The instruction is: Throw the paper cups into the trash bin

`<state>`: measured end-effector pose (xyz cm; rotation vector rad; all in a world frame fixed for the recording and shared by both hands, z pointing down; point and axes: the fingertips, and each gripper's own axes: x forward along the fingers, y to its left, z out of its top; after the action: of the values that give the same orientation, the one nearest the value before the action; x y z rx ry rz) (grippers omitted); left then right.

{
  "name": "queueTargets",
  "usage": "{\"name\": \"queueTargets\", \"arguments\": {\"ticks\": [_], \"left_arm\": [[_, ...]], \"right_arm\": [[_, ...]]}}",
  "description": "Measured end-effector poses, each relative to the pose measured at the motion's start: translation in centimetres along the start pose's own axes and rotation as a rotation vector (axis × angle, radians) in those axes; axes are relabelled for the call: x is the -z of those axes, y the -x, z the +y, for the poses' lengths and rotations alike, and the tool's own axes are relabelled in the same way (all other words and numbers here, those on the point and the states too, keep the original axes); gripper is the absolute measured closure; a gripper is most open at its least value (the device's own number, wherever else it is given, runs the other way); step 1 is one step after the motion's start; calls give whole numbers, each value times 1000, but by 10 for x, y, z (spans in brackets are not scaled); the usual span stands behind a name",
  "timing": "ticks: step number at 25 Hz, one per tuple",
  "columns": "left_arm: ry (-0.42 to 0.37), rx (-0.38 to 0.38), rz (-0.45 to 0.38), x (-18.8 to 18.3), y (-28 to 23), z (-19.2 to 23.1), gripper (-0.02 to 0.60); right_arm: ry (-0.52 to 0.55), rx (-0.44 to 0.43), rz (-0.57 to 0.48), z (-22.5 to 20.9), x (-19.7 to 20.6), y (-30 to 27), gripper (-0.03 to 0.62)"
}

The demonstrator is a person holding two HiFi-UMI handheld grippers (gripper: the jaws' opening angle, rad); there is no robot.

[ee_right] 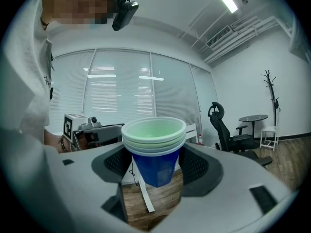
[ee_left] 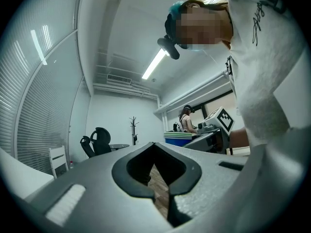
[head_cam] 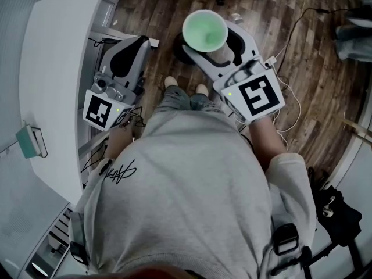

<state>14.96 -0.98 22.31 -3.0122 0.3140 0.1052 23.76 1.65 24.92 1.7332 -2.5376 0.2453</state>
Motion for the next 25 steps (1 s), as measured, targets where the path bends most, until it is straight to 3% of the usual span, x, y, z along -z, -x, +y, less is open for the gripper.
{"name": "queueTargets", "arguments": {"ticks": [11,25], "left_arm": [[41,66,-38,18,0,18,578],[102,166,-13,50,-17,64,578]], "right_arm": [[-26,62,11,1,16,-16,293],[-61,123,-48,-7,22,-56,293]]}}
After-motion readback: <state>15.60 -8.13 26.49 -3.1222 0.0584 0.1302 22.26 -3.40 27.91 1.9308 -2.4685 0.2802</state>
